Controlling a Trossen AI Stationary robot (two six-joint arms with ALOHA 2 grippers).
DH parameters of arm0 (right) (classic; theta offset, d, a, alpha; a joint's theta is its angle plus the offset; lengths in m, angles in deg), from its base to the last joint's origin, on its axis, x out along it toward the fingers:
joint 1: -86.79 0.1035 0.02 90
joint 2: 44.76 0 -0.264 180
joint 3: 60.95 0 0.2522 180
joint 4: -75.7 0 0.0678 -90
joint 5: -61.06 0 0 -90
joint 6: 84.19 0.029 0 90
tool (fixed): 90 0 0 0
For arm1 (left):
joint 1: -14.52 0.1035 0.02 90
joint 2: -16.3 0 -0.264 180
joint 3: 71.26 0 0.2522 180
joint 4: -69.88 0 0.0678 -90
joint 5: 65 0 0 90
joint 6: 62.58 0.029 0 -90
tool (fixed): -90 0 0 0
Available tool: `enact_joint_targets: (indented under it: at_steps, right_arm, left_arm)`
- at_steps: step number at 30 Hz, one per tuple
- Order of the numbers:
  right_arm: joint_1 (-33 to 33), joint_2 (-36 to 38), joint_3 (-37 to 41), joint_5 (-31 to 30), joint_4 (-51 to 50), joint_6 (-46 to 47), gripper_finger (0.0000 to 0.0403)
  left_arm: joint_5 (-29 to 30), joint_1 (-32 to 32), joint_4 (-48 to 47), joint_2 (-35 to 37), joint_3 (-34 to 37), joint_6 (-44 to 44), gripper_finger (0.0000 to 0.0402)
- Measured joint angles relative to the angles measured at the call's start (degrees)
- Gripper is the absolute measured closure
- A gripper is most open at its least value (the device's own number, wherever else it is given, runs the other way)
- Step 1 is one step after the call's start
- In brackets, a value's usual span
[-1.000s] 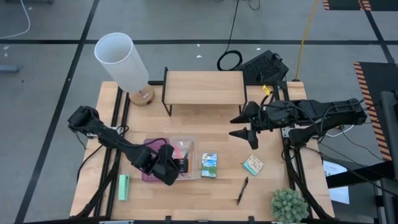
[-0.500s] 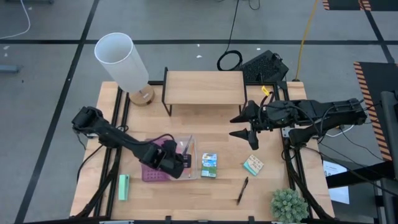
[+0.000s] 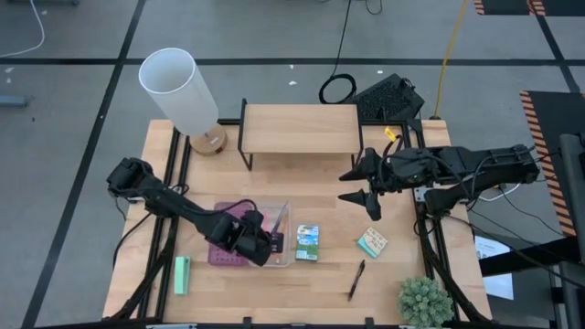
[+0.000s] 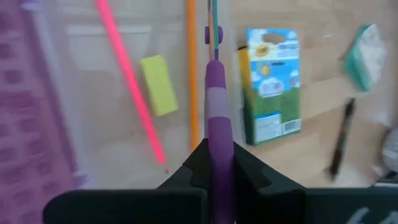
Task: Pack school essentials
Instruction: Put the violet scissors into the violet supply box
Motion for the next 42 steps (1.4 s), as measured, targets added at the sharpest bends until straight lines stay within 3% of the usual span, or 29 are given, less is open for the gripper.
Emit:
enact_joint_targets:
  at_steps: [8, 17, 22, 32, 42]
  right_arm:
    - [0.0, 0.0, 0.0, 0.0, -1.1, -1.6, 0.0152]
    - [0.0, 0.0, 0.0, -0.1, -1.1, -3.7, 0.0152]
    - [0.0, 0.0, 0.0, -0.1, -1.1, -3.7, 0.0152]
    - [0.0, 0.0, 0.0, -0.1, -1.1, -3.7, 0.0152]
    - [0.0, 0.0, 0.0, -0.1, -1.8, -3.6, 0.0152]
  left_arm:
    - [0.6, -2.6, -1.6, -0.1, -1.2, 0.0, 0.0376]
    - [0.8, -1.4, 1.0, -0.8, 3.7, 2.3, 0.0373]
    - [0.0, 0.1, 3.0, -0.7, 3.6, 10.1, 0.0338]
    - [-4.2, 2.2, 0.4, -0.7, 3.6, 10.4, 0.0259]
    - [-7.0, 2.6, -1.2, -0.4, 3.6, 14.6, 0.0267]
